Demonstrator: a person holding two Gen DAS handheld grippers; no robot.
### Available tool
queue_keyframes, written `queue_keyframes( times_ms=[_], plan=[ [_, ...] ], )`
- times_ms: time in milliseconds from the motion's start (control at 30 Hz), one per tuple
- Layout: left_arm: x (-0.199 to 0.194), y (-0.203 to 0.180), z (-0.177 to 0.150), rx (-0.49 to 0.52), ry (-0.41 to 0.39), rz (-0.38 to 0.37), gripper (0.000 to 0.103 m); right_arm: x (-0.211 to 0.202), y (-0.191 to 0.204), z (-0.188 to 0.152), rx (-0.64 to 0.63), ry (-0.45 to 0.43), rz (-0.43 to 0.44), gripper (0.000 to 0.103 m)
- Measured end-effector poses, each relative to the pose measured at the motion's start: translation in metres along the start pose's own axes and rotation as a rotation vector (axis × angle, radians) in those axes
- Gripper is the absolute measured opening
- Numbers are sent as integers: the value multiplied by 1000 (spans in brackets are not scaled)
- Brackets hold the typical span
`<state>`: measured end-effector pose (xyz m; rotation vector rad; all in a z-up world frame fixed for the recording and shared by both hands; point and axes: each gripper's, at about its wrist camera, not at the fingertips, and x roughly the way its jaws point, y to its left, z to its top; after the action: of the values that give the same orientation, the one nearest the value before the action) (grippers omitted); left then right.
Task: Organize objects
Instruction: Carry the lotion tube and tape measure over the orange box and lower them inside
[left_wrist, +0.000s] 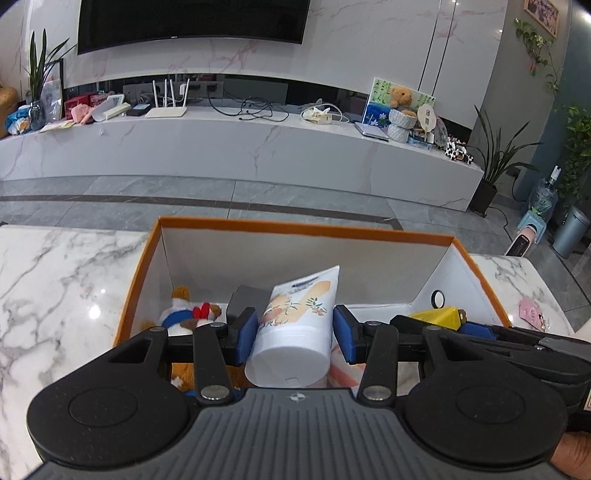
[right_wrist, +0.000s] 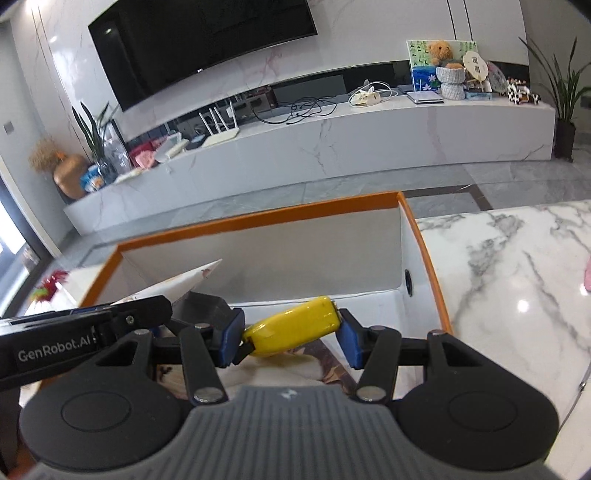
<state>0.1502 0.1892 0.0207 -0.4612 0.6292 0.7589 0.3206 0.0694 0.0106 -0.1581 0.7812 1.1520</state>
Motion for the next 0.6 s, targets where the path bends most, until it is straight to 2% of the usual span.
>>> queue_keyframes(
  times_ms=[600],
  plan=[
    [10, -2, -4, 28, 44, 38, 51, 11, 9, -6, -4, 64, -74, 56]
  ],
)
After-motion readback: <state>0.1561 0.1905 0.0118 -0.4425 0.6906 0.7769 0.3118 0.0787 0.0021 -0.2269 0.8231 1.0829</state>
